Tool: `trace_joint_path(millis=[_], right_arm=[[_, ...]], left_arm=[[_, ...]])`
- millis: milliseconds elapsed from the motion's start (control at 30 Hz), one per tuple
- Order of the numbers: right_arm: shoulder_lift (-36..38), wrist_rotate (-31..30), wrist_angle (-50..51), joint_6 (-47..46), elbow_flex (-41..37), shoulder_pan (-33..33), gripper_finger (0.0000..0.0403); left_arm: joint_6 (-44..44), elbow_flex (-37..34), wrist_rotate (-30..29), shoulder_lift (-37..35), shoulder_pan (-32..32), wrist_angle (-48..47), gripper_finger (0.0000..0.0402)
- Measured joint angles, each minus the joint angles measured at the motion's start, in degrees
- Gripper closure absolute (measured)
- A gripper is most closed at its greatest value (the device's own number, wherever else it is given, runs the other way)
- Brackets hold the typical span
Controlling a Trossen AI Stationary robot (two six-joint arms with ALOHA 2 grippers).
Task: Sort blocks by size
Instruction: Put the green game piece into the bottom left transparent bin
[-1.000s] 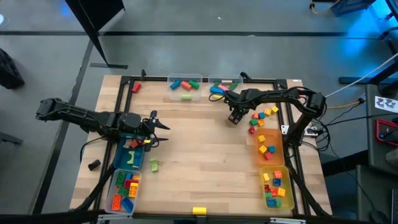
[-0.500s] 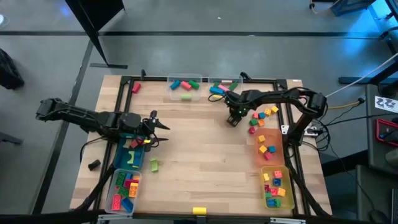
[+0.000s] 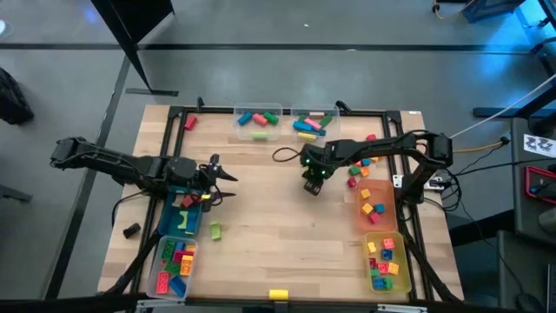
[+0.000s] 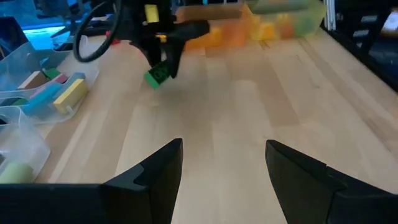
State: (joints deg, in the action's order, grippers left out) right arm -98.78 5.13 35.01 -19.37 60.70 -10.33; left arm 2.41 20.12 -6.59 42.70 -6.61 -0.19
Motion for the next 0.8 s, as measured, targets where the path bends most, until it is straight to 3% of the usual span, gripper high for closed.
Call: trace_joint_path(millis=[267, 567, 800], right_arm=[[0.04, -1.22, -14.32, 0.07, 1.58, 7.8, 0.0239], [0.07, -10.37, -28.37, 0.14, 1.58, 15.6, 0.0239], [0.09, -17.1, -37.11, 0.18, 1.59, 18.35, 0.0242]], left_arm=[[-9.63, -0.04, 0.01, 0.75, 0.0, 5.91, 0.0189], [-19.66, -0.04, 0.0, 4.87, -0.05, 9.17, 0.0189], [-20.11, -0.03, 0.0, 14.62, -1.34, 25.03, 0.0189]])
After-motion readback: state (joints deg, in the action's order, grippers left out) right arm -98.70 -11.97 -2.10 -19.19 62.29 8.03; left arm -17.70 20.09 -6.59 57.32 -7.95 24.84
